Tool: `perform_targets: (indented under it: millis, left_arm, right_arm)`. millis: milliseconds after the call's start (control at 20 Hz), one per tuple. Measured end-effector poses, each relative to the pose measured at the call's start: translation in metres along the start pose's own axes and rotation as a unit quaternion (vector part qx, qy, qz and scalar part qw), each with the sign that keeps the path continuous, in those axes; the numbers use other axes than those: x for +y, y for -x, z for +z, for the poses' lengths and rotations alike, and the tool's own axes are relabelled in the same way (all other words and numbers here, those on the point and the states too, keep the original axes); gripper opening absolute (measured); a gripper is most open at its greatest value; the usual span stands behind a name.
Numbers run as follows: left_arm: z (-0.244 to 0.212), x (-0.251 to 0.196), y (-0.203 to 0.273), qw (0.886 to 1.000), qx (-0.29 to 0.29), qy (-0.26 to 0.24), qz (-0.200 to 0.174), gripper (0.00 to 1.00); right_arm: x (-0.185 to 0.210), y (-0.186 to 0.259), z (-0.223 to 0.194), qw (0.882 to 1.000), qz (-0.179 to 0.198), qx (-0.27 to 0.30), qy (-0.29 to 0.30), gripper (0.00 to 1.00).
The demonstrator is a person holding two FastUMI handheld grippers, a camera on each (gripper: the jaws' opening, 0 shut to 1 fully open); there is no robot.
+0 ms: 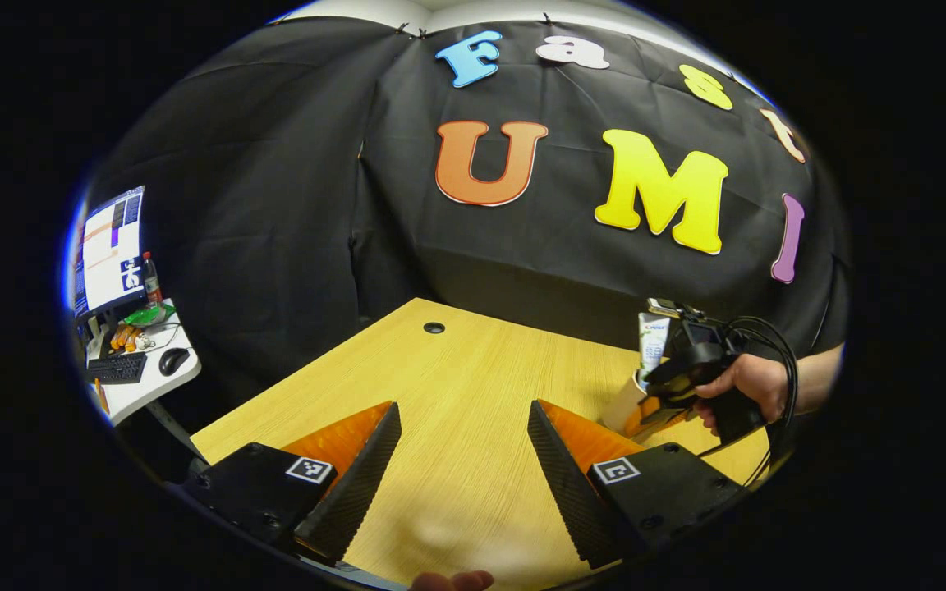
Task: Put the toothbrush and toothpaste on the desktop into the cup, then pick up the cup and place it on the coaster on the desktop.
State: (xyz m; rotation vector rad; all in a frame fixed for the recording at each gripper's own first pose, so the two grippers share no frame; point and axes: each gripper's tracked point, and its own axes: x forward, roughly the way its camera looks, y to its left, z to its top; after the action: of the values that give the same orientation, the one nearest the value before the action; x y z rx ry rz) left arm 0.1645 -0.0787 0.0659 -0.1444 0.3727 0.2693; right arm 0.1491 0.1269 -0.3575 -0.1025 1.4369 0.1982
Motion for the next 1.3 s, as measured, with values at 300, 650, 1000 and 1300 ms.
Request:
perform_targets:
  millis: [300,650,1000,1300]
  left_arm:
    - [-0.006,0.007,0.007,1.0,0.007,0.001,0.001,0.99]
    - [-0.01,0.025,0.008,1.0,0.014,0.01,0.016,0.99]
    - [-0.012,0.028,0.007,1.0,0.019,0.014,0.017,0.99]
    - [-0.01,0.02,0.004,1.0,0.018,0.011,0.007,0.98]
  right_arm:
    - [0.046,-0.012,0.004,0.999,0.006,0.008,0.048,0.23]
    - [0.059,-0.019,0.001,0.998,-0.012,0.033,0.054,0.23]
    - [0.057,-0.008,0.01,0.998,-0.013,0.033,0.047,0.34]
    - [0.056,0.004,0.012,0.999,-0.006,0.014,0.033,0.8]
